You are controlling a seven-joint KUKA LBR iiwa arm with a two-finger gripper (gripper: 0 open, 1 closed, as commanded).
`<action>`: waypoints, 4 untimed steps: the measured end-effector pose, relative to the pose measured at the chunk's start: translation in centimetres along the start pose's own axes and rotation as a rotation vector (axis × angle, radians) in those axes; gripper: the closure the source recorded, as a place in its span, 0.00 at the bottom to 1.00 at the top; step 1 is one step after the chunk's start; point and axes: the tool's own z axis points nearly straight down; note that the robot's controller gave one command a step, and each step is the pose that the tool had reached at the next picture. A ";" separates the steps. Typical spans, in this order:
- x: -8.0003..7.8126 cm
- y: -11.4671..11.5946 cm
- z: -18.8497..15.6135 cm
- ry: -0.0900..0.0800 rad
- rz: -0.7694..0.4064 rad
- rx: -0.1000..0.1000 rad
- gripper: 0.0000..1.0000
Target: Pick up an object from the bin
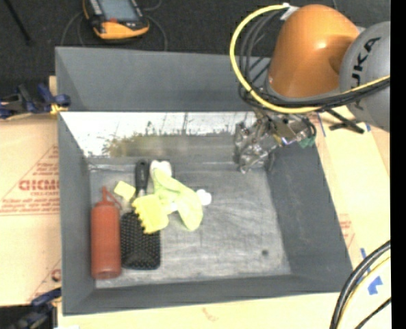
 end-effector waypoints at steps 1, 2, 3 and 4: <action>-0.2 5.0 7.3 -0.001 0.189 -0.001 0.00; -0.1 5.4 7.6 0.001 0.187 -0.002 0.00; -1.2 5.3 16.2 0.002 -0.017 -0.002 1.00; -1.2 5.3 16.2 0.002 -0.017 -0.002 1.00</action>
Offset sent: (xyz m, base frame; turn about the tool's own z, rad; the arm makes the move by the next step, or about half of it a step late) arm 0.0000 0.0000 0.0000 0.0000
